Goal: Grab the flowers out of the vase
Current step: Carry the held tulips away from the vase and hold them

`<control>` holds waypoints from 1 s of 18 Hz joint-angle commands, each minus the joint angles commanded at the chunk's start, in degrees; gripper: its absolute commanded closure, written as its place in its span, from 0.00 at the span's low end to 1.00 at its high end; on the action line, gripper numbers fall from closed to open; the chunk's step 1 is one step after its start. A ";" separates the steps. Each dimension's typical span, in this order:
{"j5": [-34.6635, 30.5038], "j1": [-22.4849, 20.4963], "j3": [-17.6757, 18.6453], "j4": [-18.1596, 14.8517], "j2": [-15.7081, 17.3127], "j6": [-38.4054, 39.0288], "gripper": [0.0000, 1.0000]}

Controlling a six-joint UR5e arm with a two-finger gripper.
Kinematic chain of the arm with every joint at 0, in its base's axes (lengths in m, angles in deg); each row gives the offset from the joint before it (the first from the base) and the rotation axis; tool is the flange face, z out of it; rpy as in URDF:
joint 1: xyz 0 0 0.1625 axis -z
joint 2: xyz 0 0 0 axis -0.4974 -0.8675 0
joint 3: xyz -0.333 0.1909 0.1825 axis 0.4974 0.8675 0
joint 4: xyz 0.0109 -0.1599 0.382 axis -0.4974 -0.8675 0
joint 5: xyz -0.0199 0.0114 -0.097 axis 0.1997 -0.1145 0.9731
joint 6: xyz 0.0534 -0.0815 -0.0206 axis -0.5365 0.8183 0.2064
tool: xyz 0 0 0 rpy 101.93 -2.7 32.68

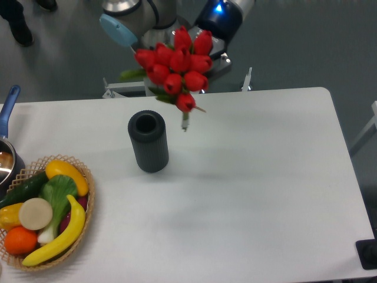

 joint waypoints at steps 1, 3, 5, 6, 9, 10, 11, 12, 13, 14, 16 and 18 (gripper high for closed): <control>-1.76 0.00 -0.18 0.00 -0.44 -0.09 0.85; -6.06 0.09 -0.88 0.09 -1.58 -0.26 0.85; -10.90 0.70 -2.37 0.09 -3.25 0.00 0.85; -13.18 1.31 -3.42 0.00 -4.39 0.09 0.85; -19.16 3.07 -5.97 -0.26 -7.46 0.26 0.85; -20.83 3.34 -6.50 -0.18 -8.34 0.26 0.85; -22.07 3.60 -6.85 -0.09 -9.31 0.18 0.85; -23.21 3.95 -7.55 -0.09 -10.36 0.09 0.85; -24.88 4.22 -7.91 -0.09 -11.42 0.09 0.84; -26.63 4.83 -8.26 0.00 -12.30 -0.17 0.84; -30.50 5.88 -9.93 -0.09 -14.67 -0.18 0.82; -34.89 7.37 -11.33 -0.17 -16.95 -0.18 0.82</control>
